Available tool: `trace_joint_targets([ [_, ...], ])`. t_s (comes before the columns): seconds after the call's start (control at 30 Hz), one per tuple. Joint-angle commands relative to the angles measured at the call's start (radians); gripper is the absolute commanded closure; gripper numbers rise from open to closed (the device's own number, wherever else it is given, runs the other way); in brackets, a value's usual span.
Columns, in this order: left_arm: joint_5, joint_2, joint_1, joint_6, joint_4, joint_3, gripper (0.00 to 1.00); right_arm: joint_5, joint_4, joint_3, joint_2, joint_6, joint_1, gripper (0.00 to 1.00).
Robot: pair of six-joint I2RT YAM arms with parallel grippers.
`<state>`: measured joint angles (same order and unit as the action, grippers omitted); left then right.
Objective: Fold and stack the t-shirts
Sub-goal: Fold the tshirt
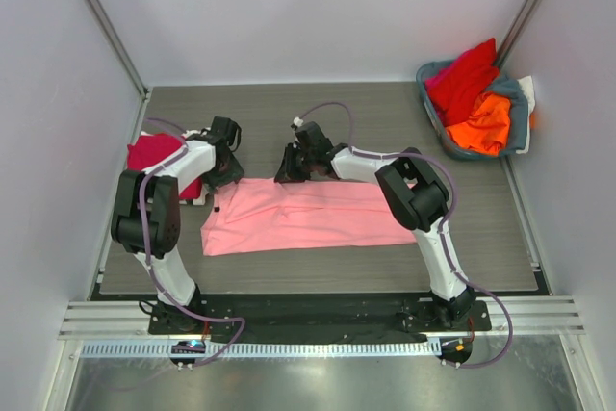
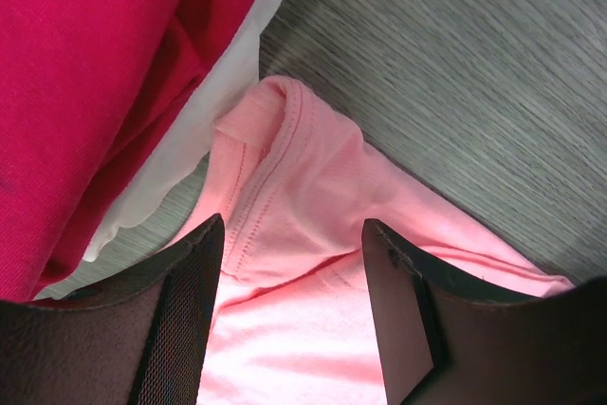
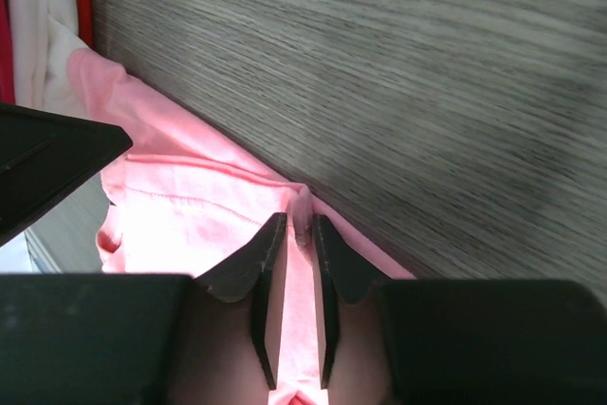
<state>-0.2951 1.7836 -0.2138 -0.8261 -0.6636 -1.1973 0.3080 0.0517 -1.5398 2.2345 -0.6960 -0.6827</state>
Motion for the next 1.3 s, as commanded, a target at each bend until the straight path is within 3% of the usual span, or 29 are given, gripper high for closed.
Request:
trace_joint_targets([
  [0.0,-0.019,0.010,-0.002,0.010,0.022,-0.007,0.39,-0.041,0.030,-0.031,0.019,0.029,-0.009,0.83],
  [0.03,-0.019,0.011,-0.002,0.010,0.024,-0.007,0.39,-0.041,0.031,-0.031,0.016,0.029,-0.011,0.91],
  [0.13,-0.018,0.016,-0.001,0.012,0.025,-0.007,0.39,-0.038,0.027,-0.022,-0.018,0.029,-0.011,0.99],
  [0.47,-0.032,0.060,-0.001,0.008,0.030,-0.018,0.39,0.092,-0.092,0.092,-0.190,-0.005,-0.009,0.99],
  [0.93,-0.053,0.083,-0.001,0.010,0.021,-0.025,0.39,0.178,-0.272,0.467,-0.410,-0.080,-0.014,0.99],
  [1.27,-0.075,0.073,-0.001,0.016,-0.007,-0.050,0.39,0.204,-0.308,0.671,-0.533,-0.112,-0.061,0.97],
])
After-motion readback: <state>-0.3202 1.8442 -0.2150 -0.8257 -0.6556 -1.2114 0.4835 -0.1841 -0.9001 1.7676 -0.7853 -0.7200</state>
